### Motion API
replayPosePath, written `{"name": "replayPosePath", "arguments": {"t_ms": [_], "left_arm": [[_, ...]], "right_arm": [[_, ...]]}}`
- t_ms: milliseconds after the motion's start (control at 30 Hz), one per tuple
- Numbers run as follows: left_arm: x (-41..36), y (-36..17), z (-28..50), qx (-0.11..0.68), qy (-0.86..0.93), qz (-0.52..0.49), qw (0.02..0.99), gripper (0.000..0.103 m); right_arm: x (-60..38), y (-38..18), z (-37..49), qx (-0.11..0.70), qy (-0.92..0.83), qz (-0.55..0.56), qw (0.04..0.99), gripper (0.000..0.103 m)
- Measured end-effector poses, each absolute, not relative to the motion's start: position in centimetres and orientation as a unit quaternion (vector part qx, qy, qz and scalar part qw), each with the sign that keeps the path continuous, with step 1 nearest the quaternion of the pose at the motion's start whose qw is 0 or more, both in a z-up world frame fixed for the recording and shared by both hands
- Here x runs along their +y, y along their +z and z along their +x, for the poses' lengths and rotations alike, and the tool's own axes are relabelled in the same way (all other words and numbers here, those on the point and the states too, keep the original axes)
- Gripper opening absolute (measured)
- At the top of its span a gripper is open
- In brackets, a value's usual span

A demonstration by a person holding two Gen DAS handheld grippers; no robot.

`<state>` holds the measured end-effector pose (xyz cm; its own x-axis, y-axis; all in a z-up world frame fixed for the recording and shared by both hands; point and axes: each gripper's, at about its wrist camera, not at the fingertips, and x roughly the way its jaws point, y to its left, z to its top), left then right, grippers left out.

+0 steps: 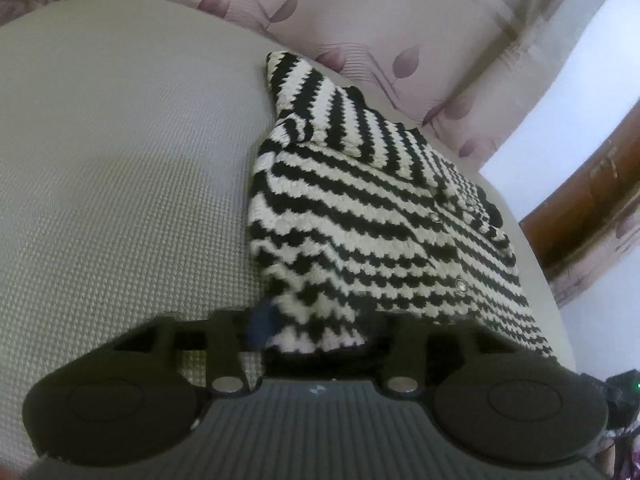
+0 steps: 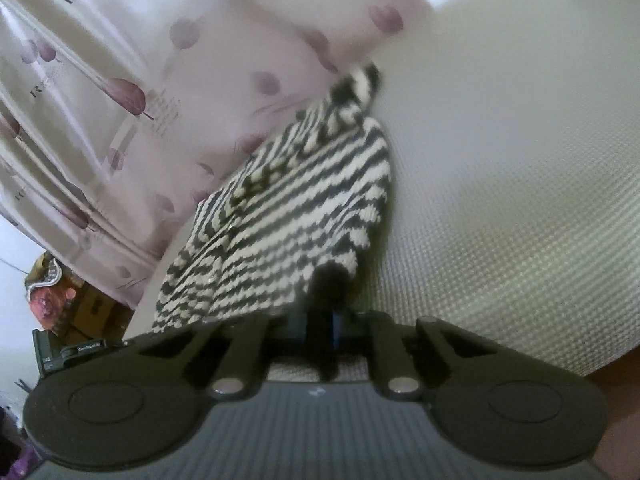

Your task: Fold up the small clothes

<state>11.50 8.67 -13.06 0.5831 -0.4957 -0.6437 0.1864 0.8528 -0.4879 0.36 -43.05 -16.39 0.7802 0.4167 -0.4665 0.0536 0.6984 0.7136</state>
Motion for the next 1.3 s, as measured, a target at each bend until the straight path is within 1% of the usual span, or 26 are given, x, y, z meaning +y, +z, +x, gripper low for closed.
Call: {"name": "replayPosePath", "arguments": {"t_ms": [33, 67, 100, 133, 267, 300, 333, 367, 400, 433, 500, 600, 800, 900, 1000, 1133, 1300], "left_arm": [[8.6, -12.9, 11.5, 0.411, -0.197, -0.187, 0.871, 0.091], [8.5, -12.7, 11.3, 0.412, -0.194, -0.182, 0.872, 0.101], [8.4, -12.8, 11.3, 0.416, -0.193, -0.176, 0.871, 0.103], [8.2, -12.8, 11.3, 0.415, -0.199, -0.163, 0.873, 0.103], [6.9, -13.0, 11.2, 0.407, -0.208, -0.137, 0.879, 0.100], [6.6, -13.1, 11.1, 0.404, -0.208, -0.134, 0.881, 0.099], [6.3, -13.1, 11.0, 0.400, -0.209, -0.129, 0.883, 0.093], [5.9, -13.1, 10.8, 0.397, -0.212, -0.120, 0.885, 0.059], [5.5, -13.2, 10.7, 0.403, -0.212, -0.108, 0.883, 0.011], [5.5, -13.5, 10.9, 0.415, -0.207, -0.110, 0.879, 0.015], [6.2, -13.5, 10.8, 0.414, -0.198, -0.142, 0.877, 0.014], [7.5, -12.9, 10.3, 0.389, -0.190, -0.174, 0.885, 0.014], [7.6, -11.3, 10.5, 0.358, -0.197, -0.196, 0.891, 0.014], [7.2, -10.3, 10.3, 0.344, -0.204, -0.190, 0.897, 0.014], [6.3, -9.7, 10.0, 0.332, -0.203, -0.160, 0.907, 0.014], [5.7, -9.9, 9.3, 0.331, -0.198, -0.119, 0.915, 0.014], [5.4, -10.1, 9.2, 0.331, -0.192, -0.096, 0.919, 0.014]], "right_arm": [[-43.2, -16.4, 0.3, 0.313, 0.102, 0.380, 0.864, 0.019], [-43.4, -16.5, 0.3, 0.312, 0.098, 0.388, 0.862, 0.021], [-43.6, -16.6, 0.3, 0.311, 0.101, 0.397, 0.857, 0.029], [-43.6, -16.7, 0.3, 0.309, 0.106, 0.405, 0.854, 0.033], [-42.6, -16.8, 1.1, 0.304, 0.107, 0.395, 0.860, 0.033], [-42.3, -16.7, 1.4, 0.300, 0.107, 0.392, 0.863, 0.033], [-42.1, -16.6, 1.6, 0.298, 0.107, 0.386, 0.867, 0.030], [-41.9, -16.7, 1.9, 0.302, 0.106, 0.378, 0.869, 0.023], [-41.6, -16.8, 2.3, 0.311, 0.101, 0.371, 0.869, 0.010], [-41.6, -17.0, 2.4, 0.312, 0.102, 0.371, 0.869, 0.010], [-41.6, -16.9, 2.1, 0.307, 0.113, 0.367, 0.871, 0.010], [-42.3, -16.3, 0.9, 0.289, 0.128, 0.378, 0.870, 0.009], [-43.2, -15.1, 1.0, 0.271, 0.146, 0.414, 0.857, 0.009], [-43.2, -14.1, 1.3, 0.257, 0.154, 0.417, 0.858, 0.010], [-43.3, -13.5, 1.2, 0.242, 0.160, 0.428, 0.856, 0.010], [-43.5, -13.3, 0.9, 0.233, 0.155, 0.429, 0.859, 0.010], [-43.3, -13.7, 0.7, 0.234, 0.152, 0.437, 0.855, 0.010]]}}
